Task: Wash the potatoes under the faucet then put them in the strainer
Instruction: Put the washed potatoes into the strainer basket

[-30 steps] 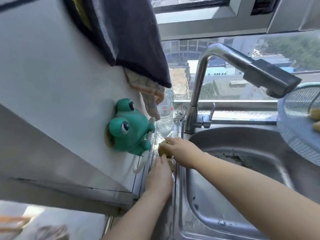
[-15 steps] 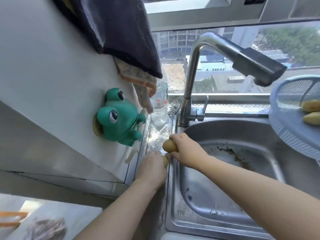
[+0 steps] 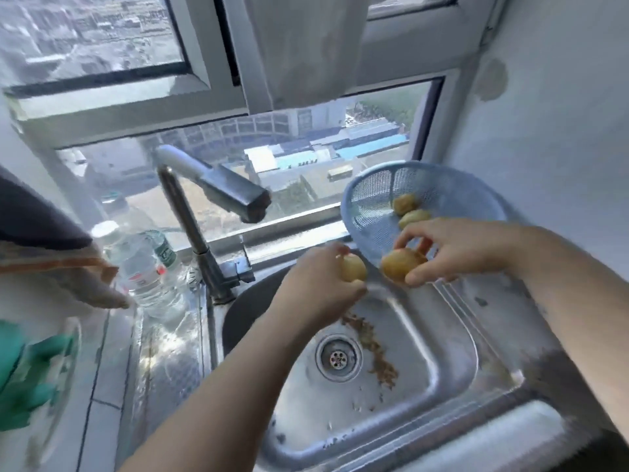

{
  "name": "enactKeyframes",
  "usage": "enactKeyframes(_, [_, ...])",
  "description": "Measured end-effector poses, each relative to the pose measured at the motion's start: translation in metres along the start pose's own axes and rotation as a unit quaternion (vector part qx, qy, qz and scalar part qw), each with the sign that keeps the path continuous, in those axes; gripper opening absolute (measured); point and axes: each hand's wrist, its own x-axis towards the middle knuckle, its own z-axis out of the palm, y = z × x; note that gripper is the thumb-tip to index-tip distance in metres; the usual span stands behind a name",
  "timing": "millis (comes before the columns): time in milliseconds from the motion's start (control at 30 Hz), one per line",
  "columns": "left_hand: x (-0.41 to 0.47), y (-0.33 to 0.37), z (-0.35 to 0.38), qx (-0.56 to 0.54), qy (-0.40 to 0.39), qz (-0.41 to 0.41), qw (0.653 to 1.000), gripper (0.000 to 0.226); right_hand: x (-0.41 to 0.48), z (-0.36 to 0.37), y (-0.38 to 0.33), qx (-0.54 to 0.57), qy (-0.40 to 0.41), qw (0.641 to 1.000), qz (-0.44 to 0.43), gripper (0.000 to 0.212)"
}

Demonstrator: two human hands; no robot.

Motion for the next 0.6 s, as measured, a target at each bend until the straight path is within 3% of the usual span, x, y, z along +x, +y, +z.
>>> enactKeyframes(67, [0.023,0.022,0.007,-0.005,0.033,0.035,0.999,0.054,0.001,-0.012,0.033,0.068,0.090,0.993,0.020,0.044])
enactKeyframes(133, [0.051,0.040,0.018,0.006,0.039,0.059,0.997,0.054,0.014,-0.016,0.060,0.046,0.144,0.987,0.049,0.047])
enactKeyframes(200, [0.081,0.052,0.033,0.026,0.023,0.074,0.997,0.054,0.033,-0.016,0.083,0.029,0.149,0.986,0.076,0.048])
enactKeyframes(333, [0.141,0.056,0.062,0.110,-0.005,0.071,0.991,0.044,0.078,-0.013,0.122,0.037,0.083,0.989,0.119,0.044])
enactKeyframes(433, [0.181,0.050,0.081,0.188,-0.015,0.056,0.981,0.030,0.105,-0.008,0.143,-0.106,0.066,0.988,0.092,0.043])
enactKeyframes(533, [0.216,0.048,0.098,0.247,-0.012,0.049,0.968,0.019,0.121,-0.003,0.153,-0.276,0.065,0.958,0.031,0.044])
enactKeyframes(600, [0.234,0.050,0.108,0.259,-0.007,0.051,0.965,0.017,0.129,0.000,0.157,-0.329,0.068,0.942,0.008,0.046])
